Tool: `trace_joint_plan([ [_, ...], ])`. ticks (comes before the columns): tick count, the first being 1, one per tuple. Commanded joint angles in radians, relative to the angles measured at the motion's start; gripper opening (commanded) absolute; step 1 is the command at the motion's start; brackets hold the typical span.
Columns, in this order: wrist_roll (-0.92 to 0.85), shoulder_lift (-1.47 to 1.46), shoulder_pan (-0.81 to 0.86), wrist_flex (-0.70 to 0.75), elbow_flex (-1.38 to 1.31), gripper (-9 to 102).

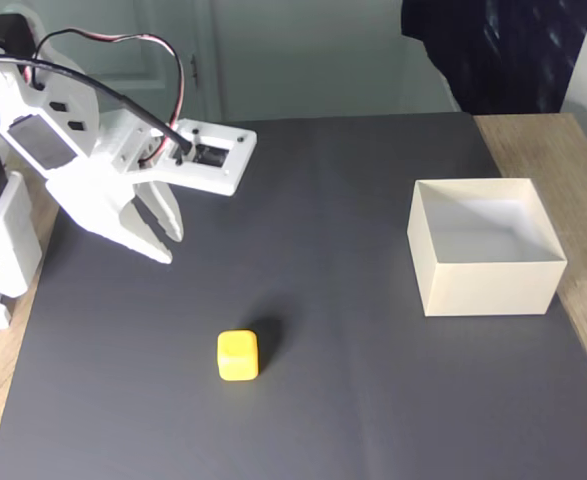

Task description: Grasp a cube block and put it in the white box.

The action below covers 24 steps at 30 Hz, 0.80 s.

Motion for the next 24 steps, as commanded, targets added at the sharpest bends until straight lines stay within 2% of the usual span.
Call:
trace_joint_plan([
  [1, 0.040, -0.057, 0.060, -0.012, -0.089, 10],
  [14, 0.084, -0.411, 0.219, -0.124, -0.365, 11],
  [18, 0.084, -0.476, 0.272, -0.175, -0.374, 11],
  [24, 0.064, -0.540, 0.321, -0.247, -0.359, 18],
])
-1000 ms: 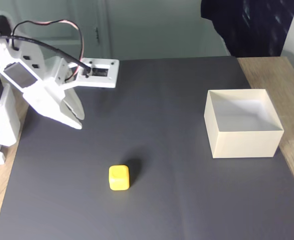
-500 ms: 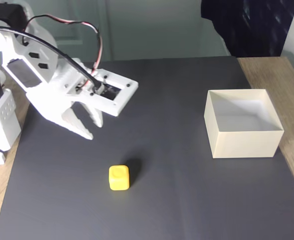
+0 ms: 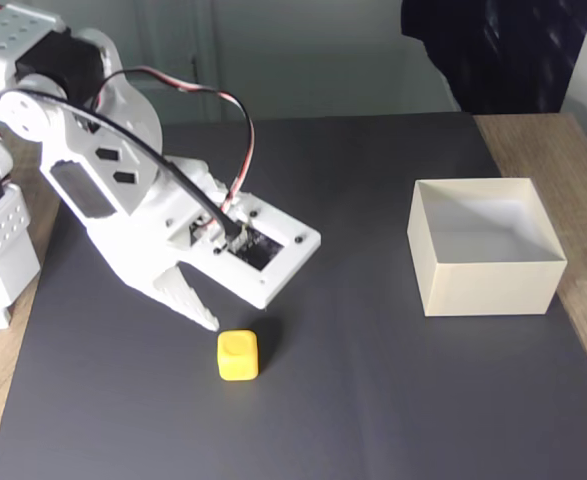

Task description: Grasp a cube block and put it in the white box.

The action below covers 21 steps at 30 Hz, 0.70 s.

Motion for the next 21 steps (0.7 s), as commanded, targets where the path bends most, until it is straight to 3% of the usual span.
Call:
trace_joint_plan([
  [1, -0.018, -0.014, 0.028, -0.040, -0.031, 19],
  [21, -0.080, -0.023, 0.038, -0.071, 0.089, 27],
])
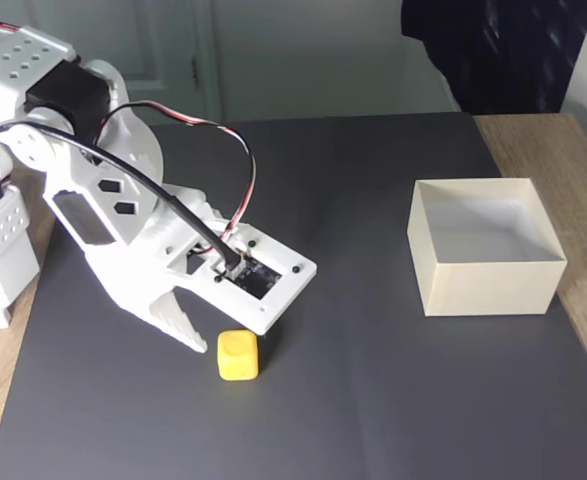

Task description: Grasp a cube block and put it in the white box.

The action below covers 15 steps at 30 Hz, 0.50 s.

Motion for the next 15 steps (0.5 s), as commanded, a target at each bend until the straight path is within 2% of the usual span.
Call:
trace_joint_plan([
  [1, -0.008, 0.006, 0.021, -0.028, 0.008, 28],
  [15, -0.014, -0.150, 0.028, -0.161, 0.009, 29],
])
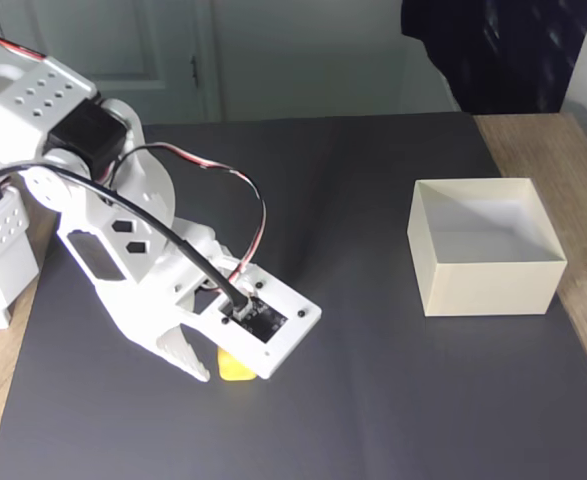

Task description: Grasp a cube block and put it in the white box.

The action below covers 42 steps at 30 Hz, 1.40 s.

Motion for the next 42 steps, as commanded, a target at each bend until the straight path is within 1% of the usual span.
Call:
trace_joint_plan([
  [1, -0.006, -0.009, -0.008, -0.021, -0.012, 29],
  [12, -0.015, -0.064, -0.046, -0.075, -0.005, 27],
  [29, -0.011, -0.092, -0.075, -0.084, 0.000, 22],
  [36, -0.008, -0.104, -0.089, -0.098, 0.000, 19],
  [42, -0.008, -0.115, -0.110, -0.103, 0.000, 14],
])
